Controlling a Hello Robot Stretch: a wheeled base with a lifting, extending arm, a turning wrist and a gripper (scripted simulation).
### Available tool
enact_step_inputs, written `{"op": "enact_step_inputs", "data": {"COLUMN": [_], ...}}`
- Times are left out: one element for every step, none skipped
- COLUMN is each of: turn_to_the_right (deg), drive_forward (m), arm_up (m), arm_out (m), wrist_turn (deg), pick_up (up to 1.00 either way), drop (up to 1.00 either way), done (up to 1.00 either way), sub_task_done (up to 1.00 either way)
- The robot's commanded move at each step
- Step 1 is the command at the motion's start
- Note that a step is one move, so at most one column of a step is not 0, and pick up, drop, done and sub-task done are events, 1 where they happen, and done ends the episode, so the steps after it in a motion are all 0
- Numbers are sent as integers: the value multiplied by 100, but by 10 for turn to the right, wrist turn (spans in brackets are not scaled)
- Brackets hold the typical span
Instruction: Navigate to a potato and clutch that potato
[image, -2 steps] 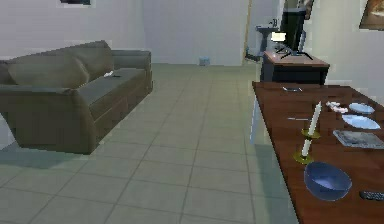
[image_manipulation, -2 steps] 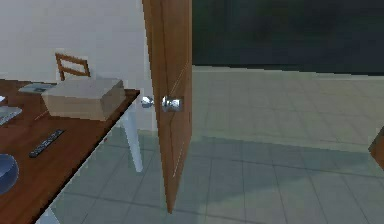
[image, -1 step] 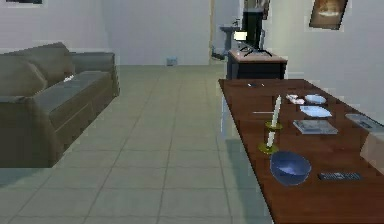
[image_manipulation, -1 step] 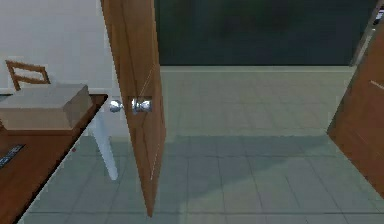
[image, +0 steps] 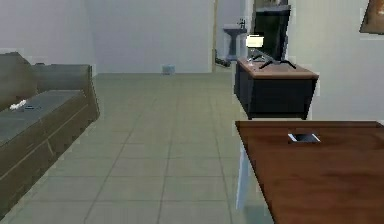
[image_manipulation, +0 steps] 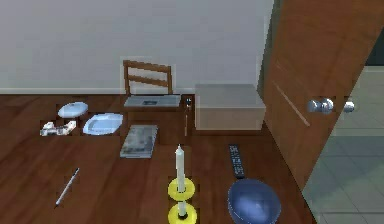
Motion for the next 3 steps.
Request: {"op": "enact_step_inputs", "data": {"turn_to_the_right": [30, -450, -450], "drive_forward": [0, 0, 0], "arm_up": [0, 0, 0], "arm_out": [0, 0, 0], "wrist_turn": [0, 0, 0], "pick_up": [0, 0, 0], "drop": [0, 0, 0], "done": [0, 0, 0], "sub_task_done": [0, 0, 0]}}
